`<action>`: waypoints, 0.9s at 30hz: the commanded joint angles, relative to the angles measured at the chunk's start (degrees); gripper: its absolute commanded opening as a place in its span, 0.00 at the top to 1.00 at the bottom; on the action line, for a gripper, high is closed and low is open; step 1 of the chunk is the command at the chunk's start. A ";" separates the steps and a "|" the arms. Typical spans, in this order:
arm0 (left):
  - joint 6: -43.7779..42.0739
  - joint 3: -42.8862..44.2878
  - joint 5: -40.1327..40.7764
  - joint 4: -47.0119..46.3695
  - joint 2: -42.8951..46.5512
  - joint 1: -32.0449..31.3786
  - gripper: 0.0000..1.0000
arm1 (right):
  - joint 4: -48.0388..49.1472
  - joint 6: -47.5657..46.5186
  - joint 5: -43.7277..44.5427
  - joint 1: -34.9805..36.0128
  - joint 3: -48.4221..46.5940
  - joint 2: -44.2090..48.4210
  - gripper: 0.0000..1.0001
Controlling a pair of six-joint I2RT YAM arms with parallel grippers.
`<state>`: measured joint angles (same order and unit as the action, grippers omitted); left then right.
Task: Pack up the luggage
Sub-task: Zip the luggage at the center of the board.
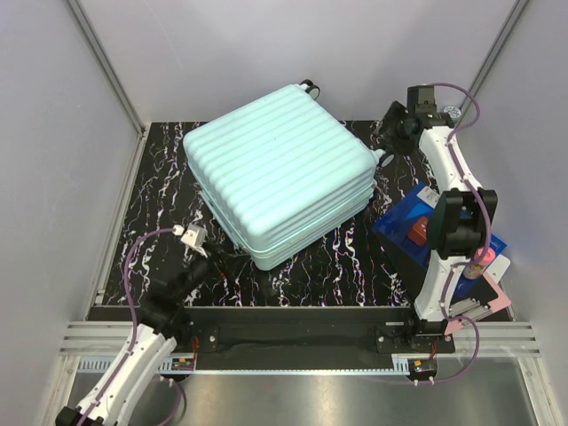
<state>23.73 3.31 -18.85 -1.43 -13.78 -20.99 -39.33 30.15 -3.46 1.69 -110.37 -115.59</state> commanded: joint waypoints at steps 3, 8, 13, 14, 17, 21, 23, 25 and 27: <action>-0.52 -0.32 1.00 -0.68 5.77 -0.28 0.12 | -2.85 -2.64 6.28 -0.90 8.23 17.39 0.06; 1.58 -0.41 7.94 3.44 9.64 -0.28 0.09 | -4.17 2.45 0.13 -0.64 15.78 24.00 0.00; 1.41 -0.32 7.25 3.19 9.30 -0.28 0.09 | -3.03 5.96 1.62 0.59 18.87 24.98 0.00; 1.32 -0.32 7.16 3.10 9.21 -0.28 0.09 | -2.86 7.54 1.62 1.03 18.96 24.54 0.00; 1.24 -0.41 6.55 2.84 9.30 -0.28 0.08 | -2.07 10.35 2.14 3.31 18.61 23.40 0.00; 1.24 -0.85 6.20 2.93 10.44 -0.28 0.08 | -0.75 13.87 8.02 7.00 19.22 22.08 0.00; 1.24 -1.03 5.93 3.01 11.23 -0.28 0.08 | 0.65 16.69 8.56 7.18 20.45 21.46 0.00; 1.24 -1.20 5.76 3.10 11.76 -0.28 0.07 | 1.36 18.96 9.09 7.44 21.76 21.28 0.00; 1.24 -1.29 5.58 3.10 12.11 -0.28 0.07 | 2.94 20.29 11.10 7.80 22.82 21.20 0.00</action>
<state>25.06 3.16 -12.86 3.38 -2.68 -21.06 -38.26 45.52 3.20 8.58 -89.84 -93.51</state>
